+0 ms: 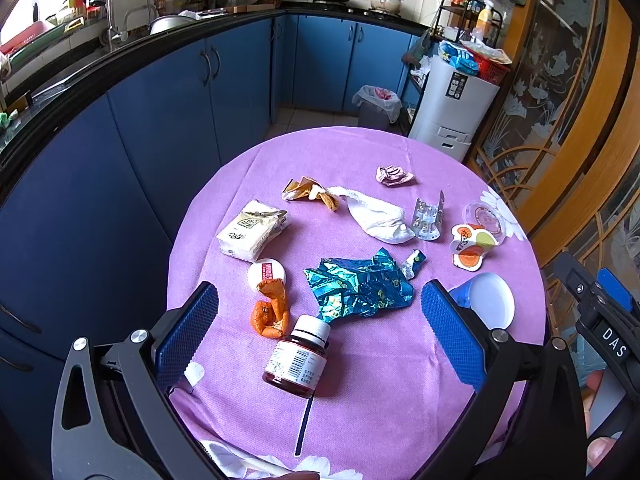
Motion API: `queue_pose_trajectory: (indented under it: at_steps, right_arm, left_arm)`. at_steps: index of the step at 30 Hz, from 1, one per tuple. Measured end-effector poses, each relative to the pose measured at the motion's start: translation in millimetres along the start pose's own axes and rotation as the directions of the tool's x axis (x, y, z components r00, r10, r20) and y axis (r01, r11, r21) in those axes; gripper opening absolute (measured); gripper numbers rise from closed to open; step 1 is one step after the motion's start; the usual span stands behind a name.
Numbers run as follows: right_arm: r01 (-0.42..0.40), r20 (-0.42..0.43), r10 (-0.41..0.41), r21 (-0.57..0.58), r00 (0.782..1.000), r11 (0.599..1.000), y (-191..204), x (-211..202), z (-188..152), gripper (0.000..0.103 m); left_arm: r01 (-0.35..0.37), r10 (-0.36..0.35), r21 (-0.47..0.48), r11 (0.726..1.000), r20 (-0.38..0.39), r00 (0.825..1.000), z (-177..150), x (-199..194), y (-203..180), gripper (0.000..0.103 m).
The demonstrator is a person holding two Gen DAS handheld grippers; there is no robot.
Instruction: Collect trash
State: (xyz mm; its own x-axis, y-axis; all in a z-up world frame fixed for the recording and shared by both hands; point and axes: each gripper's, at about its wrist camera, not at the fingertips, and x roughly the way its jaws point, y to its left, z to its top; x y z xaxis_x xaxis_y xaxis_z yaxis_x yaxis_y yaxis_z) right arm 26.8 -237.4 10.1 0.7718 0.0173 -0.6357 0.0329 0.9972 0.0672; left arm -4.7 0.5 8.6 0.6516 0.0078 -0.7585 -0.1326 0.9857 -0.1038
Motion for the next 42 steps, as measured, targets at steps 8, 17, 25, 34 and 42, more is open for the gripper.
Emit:
queue_pose_trajectory:
  at_steps: [8, 17, 25, 34, 42]
  right_arm:
    - [0.001, 0.002, -0.001, 0.001, 1.000, 1.000, 0.5, 0.0, 0.8, 0.097]
    - [0.000, 0.003, 0.000, 0.000, 1.000, 1.000, 0.9, 1.1, 0.7, 0.097]
    - [0.000, 0.006, 0.000, 0.001, 1.000, 1.000, 0.0, -1.6, -1.6, 0.097]
    - [0.000, 0.007, 0.000, 0.001, 1.000, 1.000, 0.9, -3.4, -0.2, 0.097]
    - [-0.001, 0.007, 0.001, 0.001, 1.000, 1.000, 0.4, -1.4, -2.0, 0.097]
  left_arm:
    - [0.003, -0.003, 0.000, 1.000, 0.002, 1.000, 0.0, -1.6, -0.1, 0.100]
    - [0.005, -0.005, -0.001, 1.000, 0.000, 1.000, 0.0, -2.4, -0.2, 0.100]
    - [0.007, -0.007, -0.001, 1.000, -0.001, 1.000, 0.2, -5.3, -3.2, 0.100]
    - [0.008, -0.008, -0.002, 1.000, 0.000, 1.000, 0.2, -5.1, -2.6, 0.100]
    - [0.011, -0.011, -0.001, 1.000, 0.000, 1.000, 0.1, -4.7, -1.8, 0.100]
